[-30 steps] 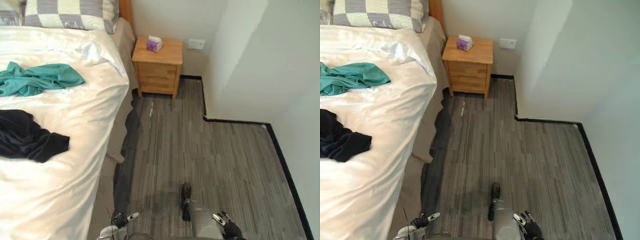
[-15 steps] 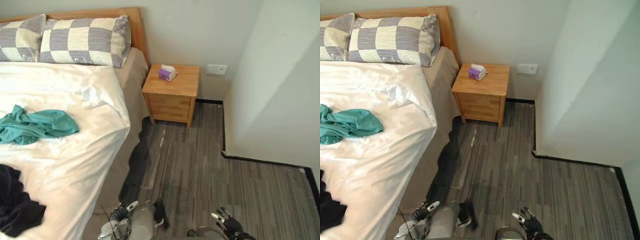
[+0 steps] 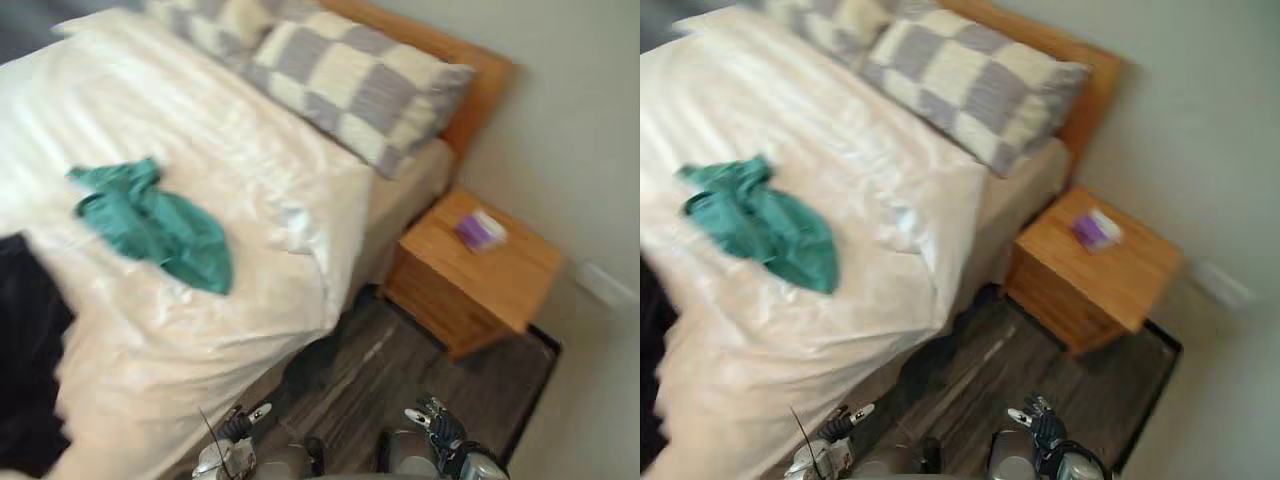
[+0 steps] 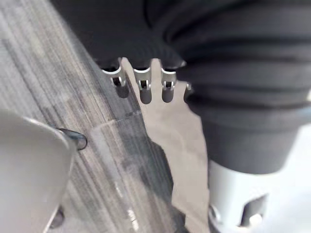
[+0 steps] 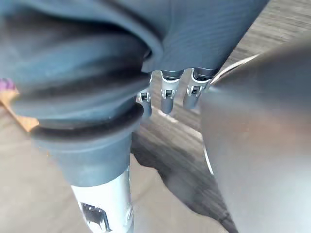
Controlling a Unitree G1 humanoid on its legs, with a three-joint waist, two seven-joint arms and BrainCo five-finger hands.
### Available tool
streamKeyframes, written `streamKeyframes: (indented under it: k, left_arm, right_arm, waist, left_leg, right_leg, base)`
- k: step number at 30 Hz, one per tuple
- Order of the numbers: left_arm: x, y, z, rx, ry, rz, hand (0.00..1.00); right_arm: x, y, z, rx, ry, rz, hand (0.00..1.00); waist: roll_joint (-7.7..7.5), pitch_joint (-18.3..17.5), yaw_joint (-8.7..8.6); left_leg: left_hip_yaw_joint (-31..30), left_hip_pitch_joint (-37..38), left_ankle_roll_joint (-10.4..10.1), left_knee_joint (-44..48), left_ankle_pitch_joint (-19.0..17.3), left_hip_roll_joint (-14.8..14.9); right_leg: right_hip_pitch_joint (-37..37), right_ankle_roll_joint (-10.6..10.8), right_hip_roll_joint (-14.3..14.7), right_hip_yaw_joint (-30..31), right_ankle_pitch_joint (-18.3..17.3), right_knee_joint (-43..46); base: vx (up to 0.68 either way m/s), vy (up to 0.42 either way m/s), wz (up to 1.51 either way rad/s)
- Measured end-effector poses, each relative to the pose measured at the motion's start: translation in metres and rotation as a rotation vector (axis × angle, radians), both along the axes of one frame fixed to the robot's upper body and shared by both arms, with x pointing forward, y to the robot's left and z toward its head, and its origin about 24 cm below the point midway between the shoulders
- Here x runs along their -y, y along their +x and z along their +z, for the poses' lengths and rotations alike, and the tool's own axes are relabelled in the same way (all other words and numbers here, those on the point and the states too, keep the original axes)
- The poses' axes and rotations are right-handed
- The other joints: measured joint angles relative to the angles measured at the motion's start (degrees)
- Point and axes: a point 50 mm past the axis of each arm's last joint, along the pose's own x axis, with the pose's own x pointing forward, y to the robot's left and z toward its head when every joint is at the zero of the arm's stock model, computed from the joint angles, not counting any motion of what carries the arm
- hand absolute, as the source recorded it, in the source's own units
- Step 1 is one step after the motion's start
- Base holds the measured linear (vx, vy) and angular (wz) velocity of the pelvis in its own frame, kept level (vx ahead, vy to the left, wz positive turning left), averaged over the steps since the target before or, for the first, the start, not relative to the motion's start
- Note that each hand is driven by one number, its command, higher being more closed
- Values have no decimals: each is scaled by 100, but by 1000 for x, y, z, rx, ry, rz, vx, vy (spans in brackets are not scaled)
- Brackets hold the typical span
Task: Tidy the bed and pick cloth on bed and put in laundry
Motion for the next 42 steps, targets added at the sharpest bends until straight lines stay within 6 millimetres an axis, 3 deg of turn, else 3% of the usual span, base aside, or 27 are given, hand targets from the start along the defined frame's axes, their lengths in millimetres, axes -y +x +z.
streamKeyframes:
  k: [1, 2, 3, 4, 5, 6, 8, 9, 10, 11, 13, 14, 16, 19, 22, 24, 25, 27, 31, 32, 33, 36, 41, 42]
  left_arm:
    - [0, 0, 0, 3, -2, 6, 0]
    - [-2, -4, 0, 8, -11, 22, 0]
    - [-8, -12, -1, 10, -7, 57, 0]
    - [-11, -16, -1, 9, -5, 72, 0]
    - [-21, -30, 0, 4, 12, 103, 0]
    - [-26, -45, -2, -19, 16, 151, 0]
    - [-15, -59, -8, -59, -24, 197, 0]
    - [-1, -62, -11, -73, -71, 215, 0]
    - [0, -65, -12, -78, -84, 209, 0]
    - [1, -65, -12, -75, -87, 179, 0]
    - [3, -60, -12, -61, -82, 110, 0]
    - [-1, -57, -10, -48, -69, 63, 0]
    - [-3, -63, -12, -74, -62, 49, 0]
    - [-8, -65, -12, -91, -46, 33, 0]
    - [-14, -67, -11, -112, -7, -15, 0]
    - [-20, -66, -10, -117, 15, -29, 0]
    - [-22, -66, -10, -118, 20, -32, 0]
    - [-29, -65, -8, -134, 55, -95, 0]
    - [-33, -65, -8, -161, 73, -161, 0]
    - [-34, -65, -7, -163, 75, -175, 0]
    - [-35, -65, -7, -169, 79, -206, 0]
    - [-35, -66, -7, -181, 93, -249, 0]
    - [-39, -72, -7, -213, 119, -307, 0]
    - [-38, -72, -7, -211, 118, -313, 0]
  right_arm:
    - [0, 0, 1, 7, 1, -7, 0]
    - [1, 1, 2, 19, 2, -26, 0]
    - [-2, 0, 2, 23, 19, -35, 0]
    - [-3, 0, 2, 24, 25, -39, 0]
    - [-12, -3, 0, 19, 58, -51, 0]
    - [-15, -1, 0, 23, 74, -54, 0]
    - [-9, 2, 2, 34, 65, -67, 0]
    - [-4, 1, 3, 33, 64, -95, 0]
    - [2, 0, 3, 31, 62, -144, 0]
    - [5, -2, 3, 24, 64, -199, 0]
    - [13, -13, 0, -5, 56, -340, 0]
    - [17, -22, -2, -35, 43, -442, 0]
    - [21, -34, -4, -71, 2, -560, 0]
    - [46, -53, 2, -91, -113, -762, 0]
    - [96, -56, 28, -3, -248, -998, 0]
    - [148, -52, 67, 142, -410, -1104, 0]
    - [160, -48, 79, 193, -449, -1116, 0]
    - [199, -26, 129, 380, -603, -1079, 0]
    - [220, 25, 185, 541, -804, -878, 0]
    - [218, 38, 193, 567, -833, -822, 0]
    - [210, 65, 206, 607, -884, -690, 0]
    - [187, 112, 227, 677, -956, -421, 0]
    - [155, 166, 255, 754, -1000, -124, 0]
    - [150, 176, 264, 773, -1003, -86, 0]
  waist:
    - [-7, -4, 4]
    - [57, 12, 54]
    - [-7, -25, 103]
    - [-25, -38, 104]
    - [-116, -103, 114]
    - [-185, -215, 199]
    - [39, -274, 250]
    - [154, -327, 174]
    - [242, -315, 32]
    - [274, -312, -29]
    - [287, -319, -93]
    - [193, -304, -29]
    - [48, -398, -71]
    - [-40, -565, -121]
    - [-178, -652, -230]
    - [-311, -767, -229]
    - [-339, -792, -225]
    - [-432, -844, -265]
    - [-477, -879, -322]
    - [-466, -878, -356]
    - [-430, -870, -392]
    - [-320, -890, -360]
    - [-288, -881, -240]
    - [-269, -821, -231]
  left_leg:
    - [-244, 2, -69, 83, -49, 16]
    - [-684, 0, -293, 323, -196, 51]
    - [-839, -5, -567, 673, -410, 127]
    - [-800, -17, -613, 785, -512, 167]
    - [-615, -79, -704, 986, -816, 244]
    - [-401, -161, -838, 1286, -1122, 587]
    - [-10, -387, -967, 1383, -1139, 1146]
    - [528, -493, -980, 1303, -720, 1489]
    - [1253, -548, -1128, 1218, -418, 1691]
    - [1689, -537, -1172, 1263, -383, 1773]
    - [2545, -283, -1196, 1206, -429, 1745]
    - [2734, -171, -1120, 865, -255, 1655]
    - [2825, 62, -1028, 104, 67, 1348]
    - [2853, 290, -994, -879, 560, 983]
    - [2856, 598, -998, -1567, 910, 803]
    - [2846, 753, -1011, -1930, 1096, 738]
    - [2836, 753, -997, -1930, 1106, 736]
    - [2689, 730, -984, -1931, 1122, 696]
    - [2565, 637, -986, -1931, 1167, 688]
    - [2524, 605, -987, -1930, 1179, 688]
    - [2460, 567, -995, -1930, 1201, 692]
    - [2384, 504, -1036, -1930, 1233, 718]
    - [2255, 387, -1073, -1930, 1314, 829]
    - [2173, 300, -1077, -1930, 1367, 860]
  right_leg:
    - [-16, -74, 55, 276, 115, -111]
    - [7, -217, 124, 674, 337, -198]
    - [83, -223, 117, 874, 623, -245]
    - [127, -165, 90, 874, 786, -248]
    - [194, 27, -67, 793, 1420, -231]
    - [375, 118, -54, 520, 599, -92]
    - [404, -45, 101, 88, 499, -75]
    - [436, -151, 47, -323, 430, -3]
    - [608, -213, -88, -841, 394, -40]
    - [701, -227, -163, -1088, 387, -103]
    - [950, -230, -291, -1470, 388, -260]
    - [1028, -235, -364, -1524, 402, -368]
    - [1130, -177, -446, -1499, 545, -728]
    - [1210, -188, -468, -1373, 830, -1236]
    - [1284, -218, -487, -1363, 962, -1369]
    - [1332, -213, -477, -1403, 959, -1395]
    - [1345, -213, -473, -1410, 959, -1415]
    - [1398, -207, -466, -1488, 953, -1466]
    - [1398, -215, -450, -1551, 948, -1525]
    - [1398, -219, -448, -1581, 946, -1535]
    - [1398, -223, -440, -1634, 946, -1539]
    - [1403, -254, -410, -1664, 931, -1539]
    - [1383, -321, -305, -1781, 919, -1553]
    - [1367, -462, -271, -1855, 937, -1567]
  base:
    - [448, -465, 241]
    - [435, -531, 231]
    - [422, -563, 221]
    - [253, -414, 206]
    - [247, -624, 164]
    - [208, -644, 140]
    - [106, -552, 110]
    - [45, -418, 197]
    - [-6, -346, 206]
    - [-46, -293, 169]
    - [-85, -116, 112]
    - [-93, -57, 60]
    - [-98, -31, 6]
    - [-5, 54, 3]
    - [10, 46, 2]
    - [45, 37, 11]
    - [53, 20, 13]
    - [52, 7, 14]
    - [47, -2, 15]
    - [32, -10, 23]
    - [28, -12, 24]
    - [21, -14, 20]
    - [-14, -42, 16]
    - [-52, -23, 36]
